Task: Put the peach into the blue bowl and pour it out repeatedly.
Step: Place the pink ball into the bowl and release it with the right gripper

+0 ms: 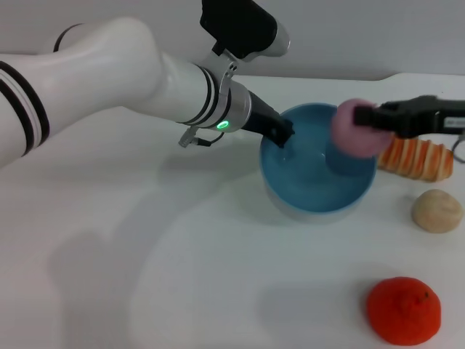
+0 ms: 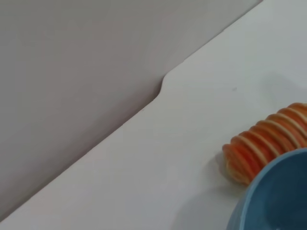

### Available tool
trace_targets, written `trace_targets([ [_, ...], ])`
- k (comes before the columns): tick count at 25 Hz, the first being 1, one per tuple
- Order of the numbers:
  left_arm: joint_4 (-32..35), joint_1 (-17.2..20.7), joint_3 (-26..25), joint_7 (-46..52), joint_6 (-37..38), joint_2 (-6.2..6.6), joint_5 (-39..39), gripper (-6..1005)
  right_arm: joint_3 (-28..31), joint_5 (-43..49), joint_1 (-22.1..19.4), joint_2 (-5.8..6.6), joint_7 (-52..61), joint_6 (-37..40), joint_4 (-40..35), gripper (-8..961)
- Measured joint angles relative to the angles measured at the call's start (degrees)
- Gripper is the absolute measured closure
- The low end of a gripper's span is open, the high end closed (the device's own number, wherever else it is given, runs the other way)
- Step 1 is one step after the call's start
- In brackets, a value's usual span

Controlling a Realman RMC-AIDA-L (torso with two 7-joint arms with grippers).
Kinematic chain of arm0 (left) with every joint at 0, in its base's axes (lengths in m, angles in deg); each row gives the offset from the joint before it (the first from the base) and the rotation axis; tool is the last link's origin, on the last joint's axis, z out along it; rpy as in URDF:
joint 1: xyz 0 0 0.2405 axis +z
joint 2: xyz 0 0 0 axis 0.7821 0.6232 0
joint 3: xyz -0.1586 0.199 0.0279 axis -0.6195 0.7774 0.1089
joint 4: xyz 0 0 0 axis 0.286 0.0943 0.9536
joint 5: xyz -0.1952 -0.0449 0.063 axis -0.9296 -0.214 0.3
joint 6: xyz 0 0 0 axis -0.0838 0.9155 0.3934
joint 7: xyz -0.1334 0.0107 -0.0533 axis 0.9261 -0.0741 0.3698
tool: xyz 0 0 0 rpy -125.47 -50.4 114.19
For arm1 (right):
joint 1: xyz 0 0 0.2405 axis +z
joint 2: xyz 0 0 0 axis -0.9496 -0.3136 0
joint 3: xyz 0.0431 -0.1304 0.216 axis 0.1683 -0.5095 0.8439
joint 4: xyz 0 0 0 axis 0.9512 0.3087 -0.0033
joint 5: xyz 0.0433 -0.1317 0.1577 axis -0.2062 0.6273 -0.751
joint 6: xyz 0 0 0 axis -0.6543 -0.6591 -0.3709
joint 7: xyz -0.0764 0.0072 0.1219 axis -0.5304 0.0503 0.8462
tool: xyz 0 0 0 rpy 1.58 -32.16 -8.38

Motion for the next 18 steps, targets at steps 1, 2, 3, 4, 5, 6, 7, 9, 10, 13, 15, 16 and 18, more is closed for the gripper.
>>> trace_targets([
  [1, 0.01, -0.08, 0.13, 0.00, -0.18, 0.00, -0.01, 1001, -0.66, 0.00, 0.24, 0.02, -0.03, -0.63, 0.89, 897],
  [2, 0.01, -0.10, 0.13, 0.00, -0.27, -0.01, -0.04, 1001, -1.16, 0.01, 0.45, 0.04, -0.11, -1.21, 1.63, 897],
  [3, 0.02, -0.12, 0.13, 0.00, -0.36, -0.04, -0.09, 1001, -1.53, 0.03, 0.60, 0.05, -0.17, -1.97, 2.15, 897],
  [4, 0.03, -0.13, 0.13, 0.00, -0.43, -0.06, -0.13, 1001, -1.90, 0.03, 0.64, 0.04, -0.19, -2.58, 2.39, 897],
  [5, 0.03, -0.13, 0.16, 0.00, -0.44, -0.06, -0.18, 1001, -2.18, 0.01, 0.63, 0.02, -0.20, -3.13, 2.51, 896],
  [6, 0.04, -0.13, 0.22, 0.00, -0.44, -0.07, -0.22, 1001, -2.35, -0.09, 0.58, 0.00, -0.21, -3.54, 2.51, 896],
  [7, 0.03, -0.10, 0.31, 0.00, -0.44, -0.07, -0.23, 1001, -2.41, -0.18, 0.48, -0.01, -0.21, -3.75, 2.51, 896],
  [9, 0.03, -0.01, 0.44, 0.00, -0.43, -0.07, -0.21, 1000, -2.33, -0.30, 0.25, -0.01, -0.22, -4.05, 2.51, 823],
  [10, 0.03, 0.00, 0.46, 0.00, -0.37, -0.06, -0.15, 1000, -2.24, -0.31, 0.14, -0.01, -0.22, -4.12, 2.51, 787],
  [13, 0.04, 0.06, 0.48, -0.01, 0.06, -0.03, -0.17, 1000, -1.99, -0.33, -0.13, -0.01, -0.23, -4.37, 2.51, 698],
  [15, 0.04, 0.07, 0.48, -0.01, 0.74, 0.01, -0.26, 1000, -1.87, -0.62, -0.39, -0.05, -0.24, -4.66, 2.50, 665],
  [16, 0.04, 0.03, 0.47, -0.02, 1.52, 0.04, -0.27, 1000, -1.79, -1.04, -0.61, -0.09, -0.25, -4.81, 2.49, 649],
  [18, 0.06, -0.08, 0.47, 0.32, 3.28, 0.03, -0.28, 1001, -1.73, -3.23, -1.72, -0.12, -0.26, -5.24, 2.46, 616],
])
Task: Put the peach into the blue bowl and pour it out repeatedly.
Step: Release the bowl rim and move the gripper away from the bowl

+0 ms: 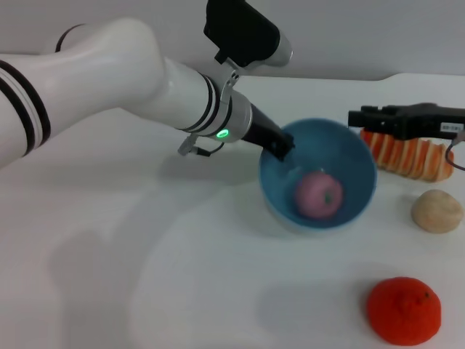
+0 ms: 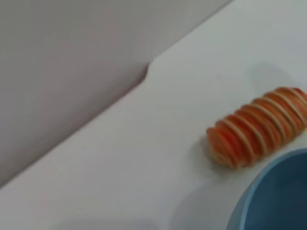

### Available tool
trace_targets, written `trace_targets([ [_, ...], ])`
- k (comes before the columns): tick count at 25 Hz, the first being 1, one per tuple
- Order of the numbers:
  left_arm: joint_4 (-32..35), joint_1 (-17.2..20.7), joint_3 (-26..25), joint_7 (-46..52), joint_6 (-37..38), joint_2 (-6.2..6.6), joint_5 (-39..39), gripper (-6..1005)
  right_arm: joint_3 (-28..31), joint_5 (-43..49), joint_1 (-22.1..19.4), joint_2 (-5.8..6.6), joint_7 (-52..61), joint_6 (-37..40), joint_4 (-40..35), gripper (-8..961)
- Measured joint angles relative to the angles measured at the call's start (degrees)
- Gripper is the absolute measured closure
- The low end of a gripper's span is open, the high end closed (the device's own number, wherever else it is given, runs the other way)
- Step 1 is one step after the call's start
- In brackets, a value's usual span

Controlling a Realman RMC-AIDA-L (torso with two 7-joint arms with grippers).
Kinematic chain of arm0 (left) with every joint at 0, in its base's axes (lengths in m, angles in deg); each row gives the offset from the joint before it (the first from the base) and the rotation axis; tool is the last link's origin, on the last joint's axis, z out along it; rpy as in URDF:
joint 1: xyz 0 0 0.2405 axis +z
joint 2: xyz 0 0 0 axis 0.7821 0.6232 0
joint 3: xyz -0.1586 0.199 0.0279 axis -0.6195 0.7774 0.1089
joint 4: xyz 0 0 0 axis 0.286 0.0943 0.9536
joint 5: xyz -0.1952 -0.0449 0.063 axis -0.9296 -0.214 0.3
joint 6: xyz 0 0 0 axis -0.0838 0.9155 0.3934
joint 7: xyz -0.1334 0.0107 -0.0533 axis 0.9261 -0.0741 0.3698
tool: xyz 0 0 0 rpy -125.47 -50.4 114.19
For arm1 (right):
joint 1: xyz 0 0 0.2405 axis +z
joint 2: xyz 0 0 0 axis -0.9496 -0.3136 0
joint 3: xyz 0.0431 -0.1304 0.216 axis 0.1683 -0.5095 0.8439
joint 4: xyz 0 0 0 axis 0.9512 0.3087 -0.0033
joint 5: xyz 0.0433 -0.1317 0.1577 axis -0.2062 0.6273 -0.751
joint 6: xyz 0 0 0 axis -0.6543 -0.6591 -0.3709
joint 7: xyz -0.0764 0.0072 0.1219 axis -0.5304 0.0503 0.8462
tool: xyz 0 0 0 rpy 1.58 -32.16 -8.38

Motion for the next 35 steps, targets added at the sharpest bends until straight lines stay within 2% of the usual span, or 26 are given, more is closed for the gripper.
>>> trace_targets([
  [3, 0.25, -0.02, -0.01, 1.67, 2.62, 0.00, 0.21, 1001, 0.22, -3.69, -2.60, 0.19, 0.00, -0.38, -0.27, 567],
  [10, 1.57, -0.05, 0.14, 3.35, 5.80, -0.07, -0.22, 1000, 3.71, -8.74, -9.58, 0.25, -0.11, -0.51, -0.51, 564],
  [15, 1.62, -1.24, 1.50, 3.40, 6.19, -0.34, -1.15, 1001, 4.10, -9.04, -10.85, -0.01, -1.70, -1.74, 1.62, 562],
  [20, 1.20, -1.55, 5.48, 3.48, 2.52, -0.36, -3.78, 1001, 4.60, -10.16, -11.02, 0.07, -2.93, -2.34, 4.10, 560],
  [26, 0.23, -0.47, 6.63, 4.00, 0.37, -0.35, -4.37, 1001, 4.62, -10.23, -11.08, -0.01, -2.95, -2.23, 4.27, 557],
  [35, -0.63, -0.07, 12.06, 4.05, -2.30, -0.44, -4.76, 995, 4.79, -10.84, -11.36, 0.01, -3.00, -2.07, 5.53, 554],
])
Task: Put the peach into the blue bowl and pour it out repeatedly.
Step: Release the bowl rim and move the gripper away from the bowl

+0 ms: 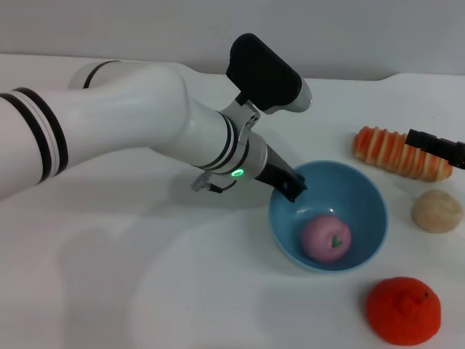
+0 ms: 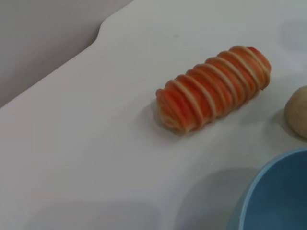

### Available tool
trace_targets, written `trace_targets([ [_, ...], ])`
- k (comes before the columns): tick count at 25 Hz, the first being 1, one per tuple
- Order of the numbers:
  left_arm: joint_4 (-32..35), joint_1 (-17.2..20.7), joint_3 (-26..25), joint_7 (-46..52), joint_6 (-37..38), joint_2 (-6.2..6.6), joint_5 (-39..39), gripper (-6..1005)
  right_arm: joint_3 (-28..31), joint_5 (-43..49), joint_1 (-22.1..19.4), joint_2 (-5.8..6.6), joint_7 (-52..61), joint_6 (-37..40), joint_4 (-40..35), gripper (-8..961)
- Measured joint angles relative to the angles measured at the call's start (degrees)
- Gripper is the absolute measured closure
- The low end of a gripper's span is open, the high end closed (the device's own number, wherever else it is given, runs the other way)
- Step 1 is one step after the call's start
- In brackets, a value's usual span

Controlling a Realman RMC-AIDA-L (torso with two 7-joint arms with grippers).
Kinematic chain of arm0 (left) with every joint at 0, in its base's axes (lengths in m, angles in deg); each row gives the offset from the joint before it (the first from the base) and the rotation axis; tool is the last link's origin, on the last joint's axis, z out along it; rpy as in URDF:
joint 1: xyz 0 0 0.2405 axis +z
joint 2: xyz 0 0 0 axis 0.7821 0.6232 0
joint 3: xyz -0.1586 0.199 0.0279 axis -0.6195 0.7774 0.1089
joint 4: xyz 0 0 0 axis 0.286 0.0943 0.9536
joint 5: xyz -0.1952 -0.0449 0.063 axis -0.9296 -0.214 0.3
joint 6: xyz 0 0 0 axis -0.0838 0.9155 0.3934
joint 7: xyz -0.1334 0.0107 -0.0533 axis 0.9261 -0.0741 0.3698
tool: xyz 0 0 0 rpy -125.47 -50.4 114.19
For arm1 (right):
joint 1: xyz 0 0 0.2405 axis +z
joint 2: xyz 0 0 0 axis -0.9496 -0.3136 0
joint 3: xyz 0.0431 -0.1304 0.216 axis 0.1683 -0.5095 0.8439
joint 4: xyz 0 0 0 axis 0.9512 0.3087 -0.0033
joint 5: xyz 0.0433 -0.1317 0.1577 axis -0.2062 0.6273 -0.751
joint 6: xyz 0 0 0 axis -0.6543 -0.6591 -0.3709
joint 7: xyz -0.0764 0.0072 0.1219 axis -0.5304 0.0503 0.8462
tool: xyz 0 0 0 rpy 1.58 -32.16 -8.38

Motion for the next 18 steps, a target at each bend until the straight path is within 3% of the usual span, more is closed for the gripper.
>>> trace_targets([
  [13, 3.00, 1.64, -0.74, 0.17, -1.00, 0.47, 0.12, 983, 0.43, -0.86, -0.49, 0.13, -1.47, 0.13, 1.38, 548],
  [18, 5.48, 3.00, -1.65, 0.14, -2.46, 0.73, 0.53, 783, 1.16, -0.88, -0.88, 0.20, -2.68, -0.23, 1.38, 546],
])
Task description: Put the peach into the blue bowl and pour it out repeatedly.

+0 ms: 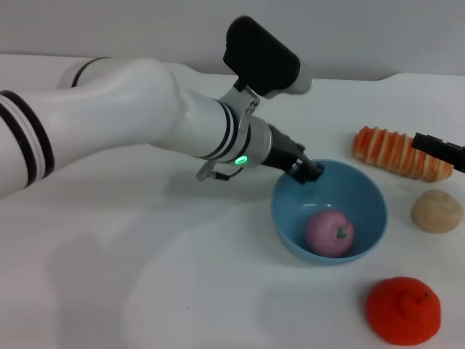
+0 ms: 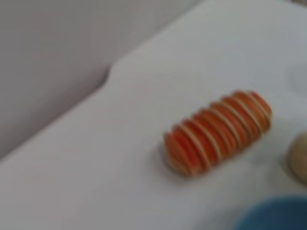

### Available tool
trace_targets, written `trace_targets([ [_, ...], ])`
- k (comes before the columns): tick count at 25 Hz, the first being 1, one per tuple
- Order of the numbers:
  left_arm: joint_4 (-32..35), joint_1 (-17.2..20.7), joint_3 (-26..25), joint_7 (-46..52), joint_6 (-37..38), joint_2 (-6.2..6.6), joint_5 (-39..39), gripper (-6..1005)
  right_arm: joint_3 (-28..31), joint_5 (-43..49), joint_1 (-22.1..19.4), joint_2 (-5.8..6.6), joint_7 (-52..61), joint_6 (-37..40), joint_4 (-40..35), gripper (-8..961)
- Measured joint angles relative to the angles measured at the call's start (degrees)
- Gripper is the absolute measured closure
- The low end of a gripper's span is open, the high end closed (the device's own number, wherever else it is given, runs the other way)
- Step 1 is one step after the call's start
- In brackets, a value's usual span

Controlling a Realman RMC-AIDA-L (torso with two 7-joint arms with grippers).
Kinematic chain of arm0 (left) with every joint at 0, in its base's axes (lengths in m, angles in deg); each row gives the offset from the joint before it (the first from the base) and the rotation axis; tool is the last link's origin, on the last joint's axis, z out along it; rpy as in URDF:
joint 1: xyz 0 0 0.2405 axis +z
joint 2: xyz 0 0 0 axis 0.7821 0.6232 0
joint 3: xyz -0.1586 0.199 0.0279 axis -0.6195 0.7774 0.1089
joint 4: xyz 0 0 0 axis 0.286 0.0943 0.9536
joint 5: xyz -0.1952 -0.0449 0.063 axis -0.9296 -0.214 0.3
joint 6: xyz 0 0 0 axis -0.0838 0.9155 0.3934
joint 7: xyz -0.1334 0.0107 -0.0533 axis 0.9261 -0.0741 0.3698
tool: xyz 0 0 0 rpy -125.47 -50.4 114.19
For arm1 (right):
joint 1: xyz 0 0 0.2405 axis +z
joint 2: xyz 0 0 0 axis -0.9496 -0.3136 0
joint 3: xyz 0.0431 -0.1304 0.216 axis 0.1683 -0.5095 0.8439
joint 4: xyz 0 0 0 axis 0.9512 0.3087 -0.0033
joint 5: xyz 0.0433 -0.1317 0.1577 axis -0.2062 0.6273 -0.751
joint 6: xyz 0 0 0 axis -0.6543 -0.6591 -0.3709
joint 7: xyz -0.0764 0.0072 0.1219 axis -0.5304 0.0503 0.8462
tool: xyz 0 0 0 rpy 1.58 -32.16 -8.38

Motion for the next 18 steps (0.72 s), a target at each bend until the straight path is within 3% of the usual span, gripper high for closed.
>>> trace_targets([
  [5, 2.45, 2.98, -5.12, -1.34, -7.43, 0.22, 0.35, 557, 1.44, 0.00, -0.26, -0.03, -1.74, -0.04, -0.07, 544],
  [7, 3.91, 5.32, -7.83, -2.90, -13.91, 0.23, 0.37, 477, 1.52, -0.11, -0.19, -0.16, -3.38, -0.04, -0.15, 543],
  [10, 4.65, 7.41, -7.93, -3.61, -19.93, 0.17, 0.37, 357, 1.49, -2.96, -0.05, -0.43, -9.86, -1.11, 0.25, 542],
  [16, 3.23, 12.80, 0.31, -3.41, -41.31, -0.05, 0.35, 198, 1.08, -18.00, 0.83, -0.80, -34.09, -8.11, 10.43, 540],
  [18, 2.19, 14.56, 4.35, -3.31, -49.70, -0.09, 0.23, 198, 1.34, -24.19, 1.33, -0.77, -43.35, -9.34, 14.63, 539],
])
